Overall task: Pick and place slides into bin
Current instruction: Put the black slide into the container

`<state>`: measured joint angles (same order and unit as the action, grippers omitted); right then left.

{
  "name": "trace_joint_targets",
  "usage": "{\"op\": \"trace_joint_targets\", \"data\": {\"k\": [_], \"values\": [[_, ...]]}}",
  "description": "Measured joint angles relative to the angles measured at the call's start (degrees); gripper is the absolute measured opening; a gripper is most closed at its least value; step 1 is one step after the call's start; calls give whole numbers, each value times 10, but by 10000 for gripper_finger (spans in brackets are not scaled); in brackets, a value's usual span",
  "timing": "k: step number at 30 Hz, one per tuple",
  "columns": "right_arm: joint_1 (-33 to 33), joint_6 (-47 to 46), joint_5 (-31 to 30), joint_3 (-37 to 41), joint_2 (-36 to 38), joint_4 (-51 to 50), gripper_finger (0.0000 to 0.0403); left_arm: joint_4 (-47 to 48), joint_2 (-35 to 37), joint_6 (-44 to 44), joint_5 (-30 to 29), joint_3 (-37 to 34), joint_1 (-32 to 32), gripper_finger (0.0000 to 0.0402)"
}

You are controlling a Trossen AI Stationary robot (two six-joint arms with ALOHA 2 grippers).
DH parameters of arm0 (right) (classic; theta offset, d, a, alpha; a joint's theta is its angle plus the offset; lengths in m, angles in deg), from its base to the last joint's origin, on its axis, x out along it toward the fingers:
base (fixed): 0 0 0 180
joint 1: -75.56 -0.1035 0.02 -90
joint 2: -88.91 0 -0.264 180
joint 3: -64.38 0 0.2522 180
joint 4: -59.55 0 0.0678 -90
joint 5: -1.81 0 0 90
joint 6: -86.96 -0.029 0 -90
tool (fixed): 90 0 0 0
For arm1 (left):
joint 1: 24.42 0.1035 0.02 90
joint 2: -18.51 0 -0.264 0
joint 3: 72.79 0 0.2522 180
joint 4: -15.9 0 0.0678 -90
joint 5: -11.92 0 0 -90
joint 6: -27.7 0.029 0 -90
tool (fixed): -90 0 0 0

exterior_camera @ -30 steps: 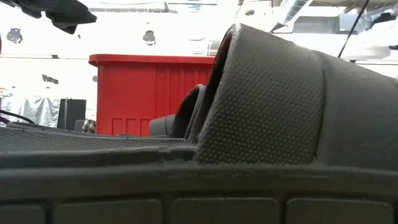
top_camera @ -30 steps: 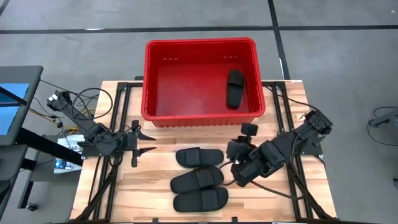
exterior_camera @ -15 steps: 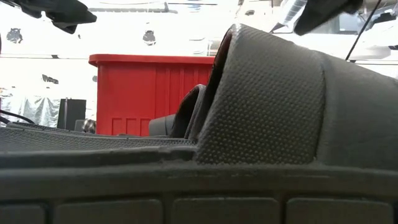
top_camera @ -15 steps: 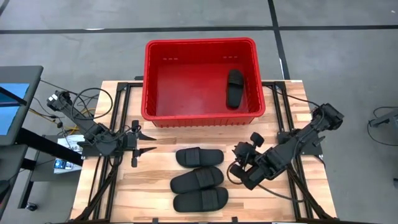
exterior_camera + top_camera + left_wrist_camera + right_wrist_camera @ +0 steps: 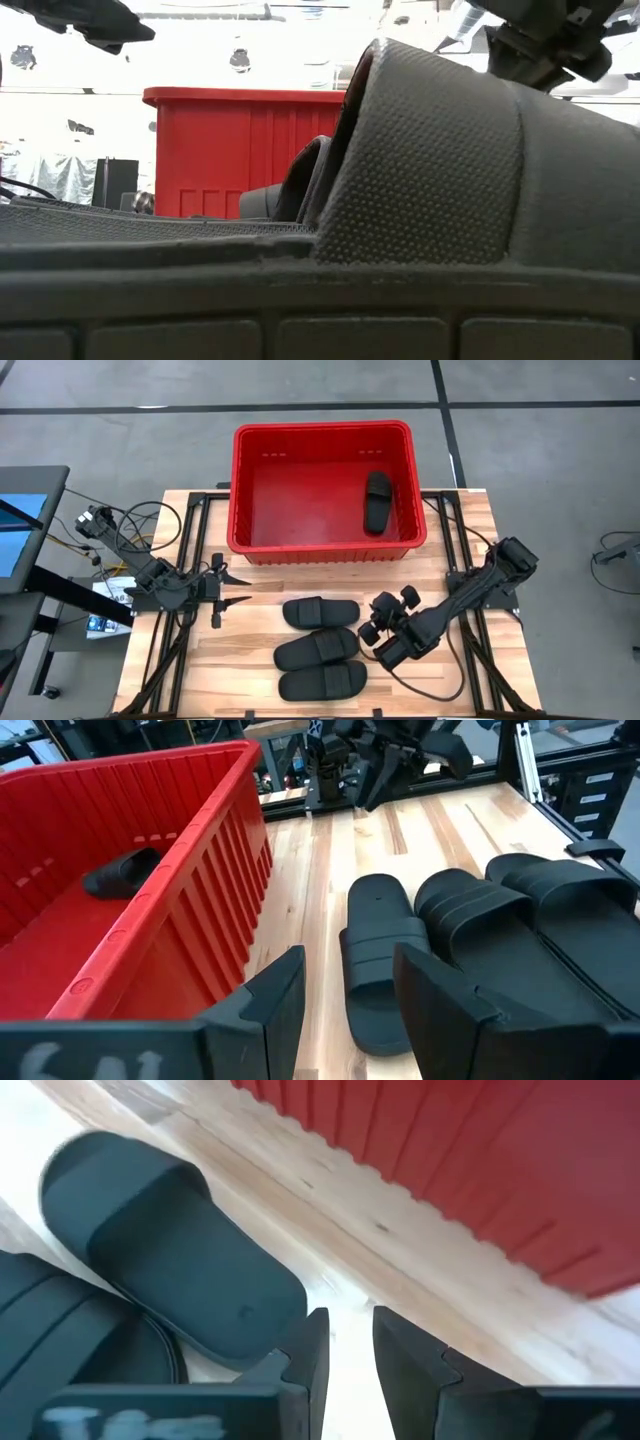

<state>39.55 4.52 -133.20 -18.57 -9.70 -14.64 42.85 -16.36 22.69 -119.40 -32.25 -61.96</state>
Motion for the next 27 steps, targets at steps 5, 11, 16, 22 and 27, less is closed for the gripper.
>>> {"op": "trace_joint_targets", "data": {"k": [5, 11, 16, 22, 27], "values": [[0, -42, 17, 0, -1, -3, 72, 0, 0, -1, 0, 0, 0, 144], [-3, -48, 44, 0, -1, 3, 72, -1, 0, -3, 0, 0, 0, 144], [-3, -48, 51, 0, -1, 32, 72, -1, 0, 0, 0, 0, 0, 144], [-3, -68, 52, 0, -1, 41, 72, -1, 0, 0, 0, 0, 0, 144], [-4, -76, 65, 0, -1, 53, 72, -1, 0, 0, 0, 0, 0, 144]]}}
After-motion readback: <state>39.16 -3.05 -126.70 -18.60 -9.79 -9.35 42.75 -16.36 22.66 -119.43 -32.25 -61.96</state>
